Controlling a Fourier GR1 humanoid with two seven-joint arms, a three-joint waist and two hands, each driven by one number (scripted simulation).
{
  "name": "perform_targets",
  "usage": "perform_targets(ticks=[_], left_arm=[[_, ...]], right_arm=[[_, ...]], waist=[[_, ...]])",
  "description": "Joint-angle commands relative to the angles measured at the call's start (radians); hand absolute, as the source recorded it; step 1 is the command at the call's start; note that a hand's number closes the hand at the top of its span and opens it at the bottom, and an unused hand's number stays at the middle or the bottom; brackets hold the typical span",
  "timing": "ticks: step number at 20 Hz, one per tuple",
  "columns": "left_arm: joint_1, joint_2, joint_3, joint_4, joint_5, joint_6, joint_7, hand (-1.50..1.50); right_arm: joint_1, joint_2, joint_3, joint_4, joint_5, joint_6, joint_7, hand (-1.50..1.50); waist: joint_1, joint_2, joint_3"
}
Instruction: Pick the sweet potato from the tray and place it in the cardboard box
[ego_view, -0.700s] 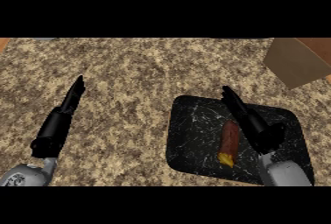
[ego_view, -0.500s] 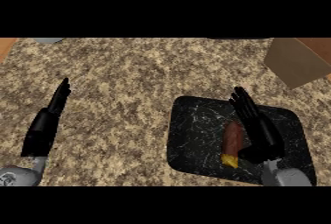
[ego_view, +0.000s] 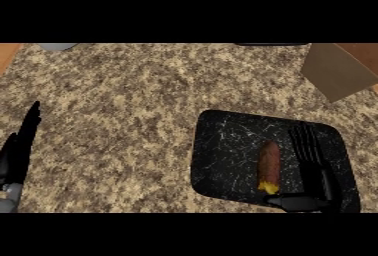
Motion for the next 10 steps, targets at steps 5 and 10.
perform_targets(ticks=[5,10], left_arm=[[-0.031,-0.018,0.003,0.027,-0.021,-0.011,0.034,0.0],[-0.029,0.011,0.028,0.03,0.003,-0.056,0.008,0.0]], right_arm=[[0.024,-0.012,-0.097,0.296,-0.013,0.207,-0.488,-1.5],[0.024,-0.18,-0.071,0.228,0.171,0.078,-0.368,-1.5]], waist=[[0.021,0.004,0.008],[0.031,0.003,0.005]])
